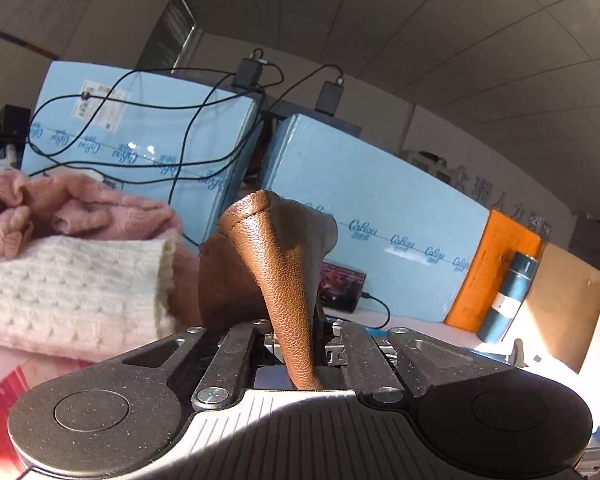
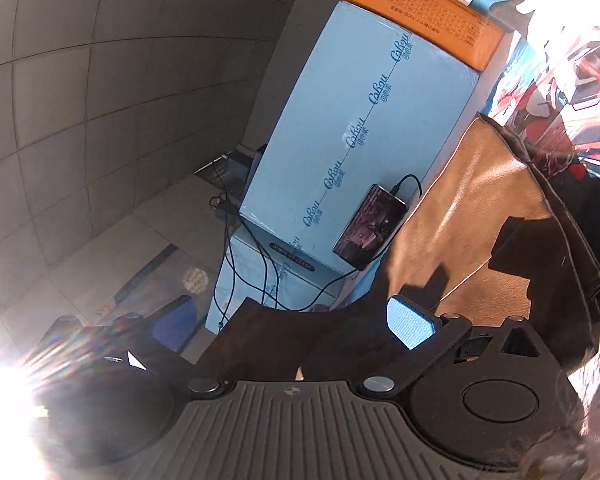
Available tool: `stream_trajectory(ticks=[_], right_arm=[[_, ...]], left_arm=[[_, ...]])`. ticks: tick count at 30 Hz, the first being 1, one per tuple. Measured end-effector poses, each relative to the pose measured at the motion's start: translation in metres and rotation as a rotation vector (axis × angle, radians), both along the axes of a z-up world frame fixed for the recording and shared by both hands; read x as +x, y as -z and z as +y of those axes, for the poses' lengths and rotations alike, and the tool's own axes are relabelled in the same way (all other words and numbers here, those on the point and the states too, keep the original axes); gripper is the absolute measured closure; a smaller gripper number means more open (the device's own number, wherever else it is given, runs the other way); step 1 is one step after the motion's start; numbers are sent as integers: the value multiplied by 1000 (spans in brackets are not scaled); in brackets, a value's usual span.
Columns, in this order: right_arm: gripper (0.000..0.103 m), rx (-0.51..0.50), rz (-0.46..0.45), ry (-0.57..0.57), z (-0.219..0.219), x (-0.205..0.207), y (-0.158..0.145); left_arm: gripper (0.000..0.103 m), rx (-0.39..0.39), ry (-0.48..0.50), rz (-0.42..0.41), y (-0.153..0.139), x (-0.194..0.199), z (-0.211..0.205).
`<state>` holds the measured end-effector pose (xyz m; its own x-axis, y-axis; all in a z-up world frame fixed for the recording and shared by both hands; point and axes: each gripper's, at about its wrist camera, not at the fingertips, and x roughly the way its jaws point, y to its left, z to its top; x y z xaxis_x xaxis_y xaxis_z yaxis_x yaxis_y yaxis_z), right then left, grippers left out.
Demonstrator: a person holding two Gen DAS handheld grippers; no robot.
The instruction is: Fold clothes
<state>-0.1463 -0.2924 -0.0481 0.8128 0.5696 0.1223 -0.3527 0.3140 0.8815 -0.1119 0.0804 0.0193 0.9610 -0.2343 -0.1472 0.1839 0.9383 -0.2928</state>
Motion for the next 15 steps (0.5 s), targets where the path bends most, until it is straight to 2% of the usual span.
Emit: stream_trajectory(ticks=[5,11,13,15], right_arm=[[0,134,-40,-68,2,1,0],[0,319,-54,-62,-14,3,12],[0,338,-32,-37,-24,5,15],[0,294,-6,1,-34,5,12]], left_arm=[[99,109,199,-126,-20,-6,-65],[98,261,415,-148,-4,-13,-146],[98,312,473,-136,6,-18,-163],[98,388,525,-135,17,-26,-178]])
